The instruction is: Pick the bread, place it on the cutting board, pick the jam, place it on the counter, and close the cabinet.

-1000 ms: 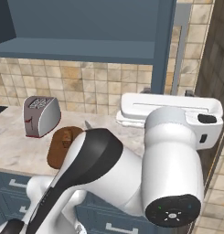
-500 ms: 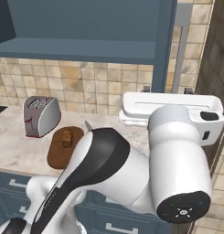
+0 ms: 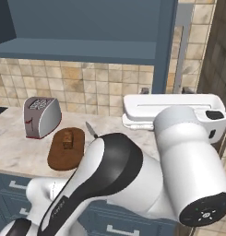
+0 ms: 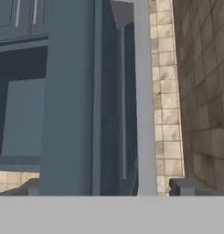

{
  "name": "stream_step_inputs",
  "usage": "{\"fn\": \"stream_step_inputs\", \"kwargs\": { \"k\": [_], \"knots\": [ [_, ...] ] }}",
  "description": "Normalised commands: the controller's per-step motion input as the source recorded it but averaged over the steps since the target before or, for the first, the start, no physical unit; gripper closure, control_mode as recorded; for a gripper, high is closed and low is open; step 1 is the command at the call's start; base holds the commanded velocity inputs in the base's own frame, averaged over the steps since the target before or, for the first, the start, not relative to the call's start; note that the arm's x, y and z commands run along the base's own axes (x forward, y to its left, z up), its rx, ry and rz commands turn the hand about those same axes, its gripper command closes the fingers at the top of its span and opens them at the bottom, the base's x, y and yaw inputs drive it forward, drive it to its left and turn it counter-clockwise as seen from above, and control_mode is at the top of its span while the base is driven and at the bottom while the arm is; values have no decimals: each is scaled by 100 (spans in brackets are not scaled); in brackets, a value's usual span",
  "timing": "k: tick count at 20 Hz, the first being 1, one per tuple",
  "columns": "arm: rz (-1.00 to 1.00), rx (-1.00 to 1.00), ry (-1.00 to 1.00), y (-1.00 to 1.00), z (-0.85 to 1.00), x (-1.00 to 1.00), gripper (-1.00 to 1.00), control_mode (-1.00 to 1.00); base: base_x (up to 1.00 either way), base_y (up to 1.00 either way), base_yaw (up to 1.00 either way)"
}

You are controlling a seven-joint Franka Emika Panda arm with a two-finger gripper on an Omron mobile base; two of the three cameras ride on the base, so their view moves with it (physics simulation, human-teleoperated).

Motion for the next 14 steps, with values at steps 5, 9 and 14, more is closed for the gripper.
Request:
{"fn": "stream_step_inputs", "kwargs": {
  "k": [5,9,14],
  "knots": [
    [6,0,0,37,0,0,-100,-100,0,0,0],
    [3,0,-1,38,0,1,-100,-100,0,0,0],
    [2,0,-4,36,0,1,-100,-100,0,0,0]
  ]
}}
